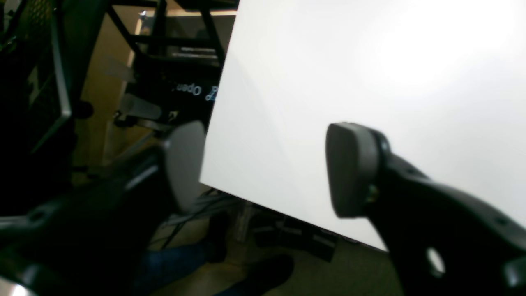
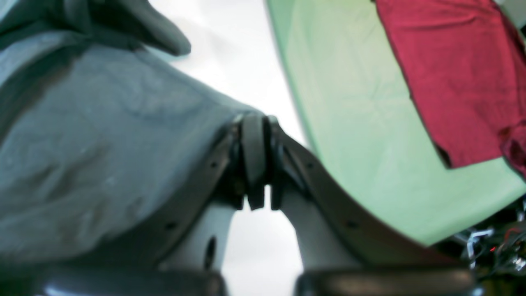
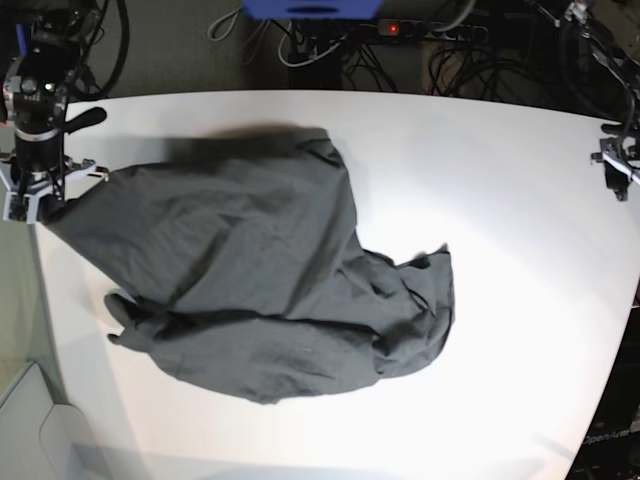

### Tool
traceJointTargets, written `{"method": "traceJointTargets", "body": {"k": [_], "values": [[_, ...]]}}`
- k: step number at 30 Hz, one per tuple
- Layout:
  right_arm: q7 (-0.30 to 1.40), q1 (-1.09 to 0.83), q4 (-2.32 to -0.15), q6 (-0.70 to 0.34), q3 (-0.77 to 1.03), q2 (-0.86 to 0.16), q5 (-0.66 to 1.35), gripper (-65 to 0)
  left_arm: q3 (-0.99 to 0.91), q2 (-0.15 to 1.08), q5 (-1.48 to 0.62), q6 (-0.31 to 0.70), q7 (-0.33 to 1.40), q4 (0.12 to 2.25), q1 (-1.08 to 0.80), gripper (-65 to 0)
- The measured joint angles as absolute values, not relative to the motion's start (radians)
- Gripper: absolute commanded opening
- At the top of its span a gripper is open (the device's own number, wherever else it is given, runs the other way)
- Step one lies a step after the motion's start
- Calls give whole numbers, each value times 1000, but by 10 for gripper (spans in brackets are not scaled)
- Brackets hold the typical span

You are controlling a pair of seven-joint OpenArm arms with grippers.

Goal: Layout the t-shirt on the table in an organized manner, then fold the t-shirt properly
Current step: 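Pull the grasped fabric away from the shirt with the right gripper, then grasp the t-shirt hem corner nearest the left gripper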

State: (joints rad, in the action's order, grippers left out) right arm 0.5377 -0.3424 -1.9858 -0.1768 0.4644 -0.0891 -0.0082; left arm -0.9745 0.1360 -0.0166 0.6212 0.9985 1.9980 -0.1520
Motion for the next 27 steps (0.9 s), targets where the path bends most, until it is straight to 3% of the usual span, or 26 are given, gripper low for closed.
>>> {"method": "traceJointTargets", "body": {"k": [5, 8, 14, 21, 27], "values": [[544, -367, -1979, -176, 469, -60, -4, -403, -958, 139, -16, 623, 1002, 1998, -156, -116], [533, -398, -1979, -176, 473, -60, -5, -340, -922, 161, -54, 678, 1004, 1998, -155, -116], [530, -394, -1980, -176, 523, -57, -6, -333, -868, 164, -128, 685, 1020, 1998, -87, -116], [534, -392, -1982, -176, 516, -40, -8, -333, -536, 163, -78, 682, 1007, 1933, 96, -116], [542, -378, -1983, -176, 509, -20, -12, -333, -338, 112, -5, 533, 962, 1593, 327, -116]]}}
